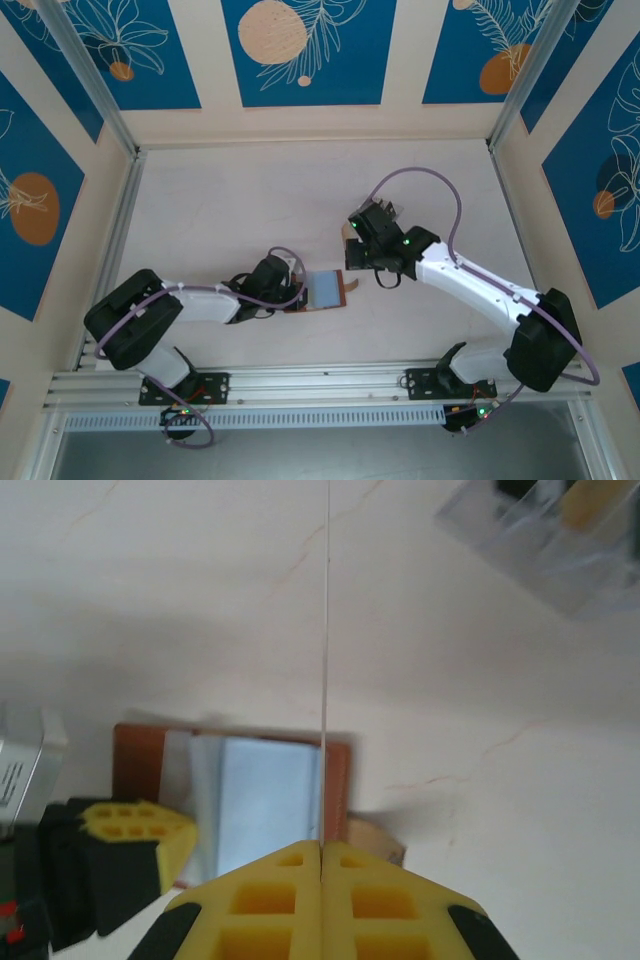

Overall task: Put the credit cards into the card holder
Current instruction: Insert the credit card into the card slot.

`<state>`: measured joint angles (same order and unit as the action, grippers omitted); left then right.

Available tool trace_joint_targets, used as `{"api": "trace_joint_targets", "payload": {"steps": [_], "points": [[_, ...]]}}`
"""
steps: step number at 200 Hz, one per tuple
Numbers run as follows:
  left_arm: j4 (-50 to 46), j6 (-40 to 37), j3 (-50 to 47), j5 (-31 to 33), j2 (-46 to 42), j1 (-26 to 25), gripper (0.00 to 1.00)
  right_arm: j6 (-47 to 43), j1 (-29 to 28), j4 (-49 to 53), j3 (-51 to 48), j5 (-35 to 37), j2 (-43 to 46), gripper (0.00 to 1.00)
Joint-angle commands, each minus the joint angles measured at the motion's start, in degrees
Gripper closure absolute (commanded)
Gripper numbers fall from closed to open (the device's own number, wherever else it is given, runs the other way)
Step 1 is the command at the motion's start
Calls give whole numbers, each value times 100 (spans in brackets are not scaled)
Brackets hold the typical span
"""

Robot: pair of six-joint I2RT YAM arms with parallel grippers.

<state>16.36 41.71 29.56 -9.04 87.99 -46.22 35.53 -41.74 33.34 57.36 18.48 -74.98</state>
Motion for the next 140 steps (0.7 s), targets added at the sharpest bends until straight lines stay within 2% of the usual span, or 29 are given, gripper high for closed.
{"api": "trace_joint_targets", "payload": {"steps": [1, 57, 140], "points": [[-850, -172, -78, -96, -40, 35, 97, 165, -168, -1034, -595, -714, 269, 100], [-1026, -220, -12, -106, -119, 34, 97, 511, -533, -2482, -1605, -889, 244, 100], [-1942, -449, 253, 356, -826, 38, 94, 647, -546, -3051, -1890, -1119, 110, 100]]}}
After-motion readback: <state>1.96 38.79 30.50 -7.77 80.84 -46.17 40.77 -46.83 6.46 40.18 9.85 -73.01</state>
